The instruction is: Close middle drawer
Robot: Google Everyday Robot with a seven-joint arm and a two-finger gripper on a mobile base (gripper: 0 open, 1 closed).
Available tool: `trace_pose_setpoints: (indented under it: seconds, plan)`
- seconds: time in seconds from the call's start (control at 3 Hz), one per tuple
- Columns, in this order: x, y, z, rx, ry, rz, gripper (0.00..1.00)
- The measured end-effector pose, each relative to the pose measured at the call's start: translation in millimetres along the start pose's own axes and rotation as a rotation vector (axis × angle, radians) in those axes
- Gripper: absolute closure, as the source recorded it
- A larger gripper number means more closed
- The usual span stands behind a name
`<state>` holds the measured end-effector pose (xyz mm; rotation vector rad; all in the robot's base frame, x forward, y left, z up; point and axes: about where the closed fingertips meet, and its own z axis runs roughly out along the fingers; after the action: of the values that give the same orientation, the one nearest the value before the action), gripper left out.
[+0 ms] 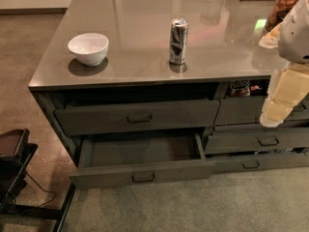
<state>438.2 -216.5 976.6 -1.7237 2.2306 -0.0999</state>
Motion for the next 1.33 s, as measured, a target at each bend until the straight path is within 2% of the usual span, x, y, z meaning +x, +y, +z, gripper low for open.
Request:
trace_pose_setpoints:
  seconds: [0.33, 0.67, 1.0, 1.33]
  plan:
    - [0, 0, 0, 0.0, 0.0, 0.0, 0.0]
    - [0, 2, 9, 0.004, -0.023, 0.001, 0.18]
    - [2, 10, 45, -0.012, -0.069, -0.002, 0.41]
    - [3, 23, 109, -0.05, -0.121, 0.003, 0.65]
